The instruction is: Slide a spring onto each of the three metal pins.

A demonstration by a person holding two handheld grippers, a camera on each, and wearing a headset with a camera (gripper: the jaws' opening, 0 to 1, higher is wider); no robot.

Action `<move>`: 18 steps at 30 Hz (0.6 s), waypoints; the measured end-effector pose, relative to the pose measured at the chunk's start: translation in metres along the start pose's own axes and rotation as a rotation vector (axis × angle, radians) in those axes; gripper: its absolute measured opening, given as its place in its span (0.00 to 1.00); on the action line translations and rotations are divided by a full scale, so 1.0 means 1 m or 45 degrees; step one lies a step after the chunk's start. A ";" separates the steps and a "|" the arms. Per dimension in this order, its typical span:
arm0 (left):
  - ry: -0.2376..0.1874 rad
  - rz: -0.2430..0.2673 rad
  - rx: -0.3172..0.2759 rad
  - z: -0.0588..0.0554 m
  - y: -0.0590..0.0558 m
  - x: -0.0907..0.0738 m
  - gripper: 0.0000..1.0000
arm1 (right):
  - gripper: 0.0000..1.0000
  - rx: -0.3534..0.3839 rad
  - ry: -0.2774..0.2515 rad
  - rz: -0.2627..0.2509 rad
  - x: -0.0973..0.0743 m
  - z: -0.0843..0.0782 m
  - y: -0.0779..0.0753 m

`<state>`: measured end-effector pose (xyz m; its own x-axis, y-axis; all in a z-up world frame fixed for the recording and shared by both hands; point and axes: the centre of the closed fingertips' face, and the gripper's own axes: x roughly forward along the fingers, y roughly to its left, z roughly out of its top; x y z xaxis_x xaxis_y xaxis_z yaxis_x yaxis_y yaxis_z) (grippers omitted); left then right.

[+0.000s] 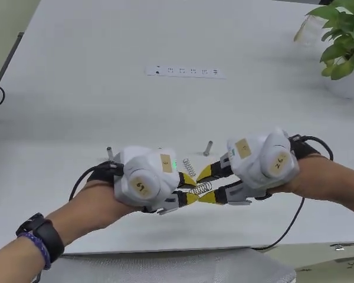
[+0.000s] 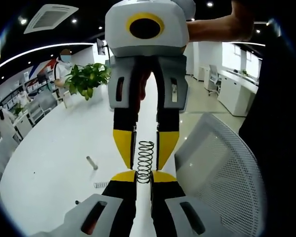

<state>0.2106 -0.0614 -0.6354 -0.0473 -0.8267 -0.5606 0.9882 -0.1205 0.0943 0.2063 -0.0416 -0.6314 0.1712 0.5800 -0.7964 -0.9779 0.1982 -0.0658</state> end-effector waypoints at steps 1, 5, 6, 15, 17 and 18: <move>0.001 -0.004 -0.001 0.000 0.000 0.000 0.02 | 0.11 -0.008 0.001 -0.002 0.000 0.000 0.000; 0.001 -0.013 -0.002 -0.001 -0.001 0.001 0.02 | 0.09 -0.013 -0.001 0.005 -0.001 0.001 0.001; 0.001 -0.015 -0.002 -0.001 -0.001 0.001 0.02 | 0.09 -0.016 0.000 0.006 -0.001 0.001 0.002; 0.019 -0.027 0.013 -0.003 -0.003 0.002 0.02 | 0.09 -0.029 0.015 0.013 0.001 0.001 0.004; 0.023 -0.028 0.017 -0.004 -0.003 0.003 0.02 | 0.09 -0.037 0.020 0.013 0.002 0.000 0.004; 0.024 -0.028 0.016 -0.004 -0.003 0.003 0.02 | 0.09 -0.040 0.023 0.012 0.002 0.000 0.004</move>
<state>0.2076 -0.0613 -0.6407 -0.0659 -0.8133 -0.5781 0.9851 -0.1454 0.0923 0.2023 -0.0396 -0.6331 0.1600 0.5672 -0.8079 -0.9829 0.1674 -0.0771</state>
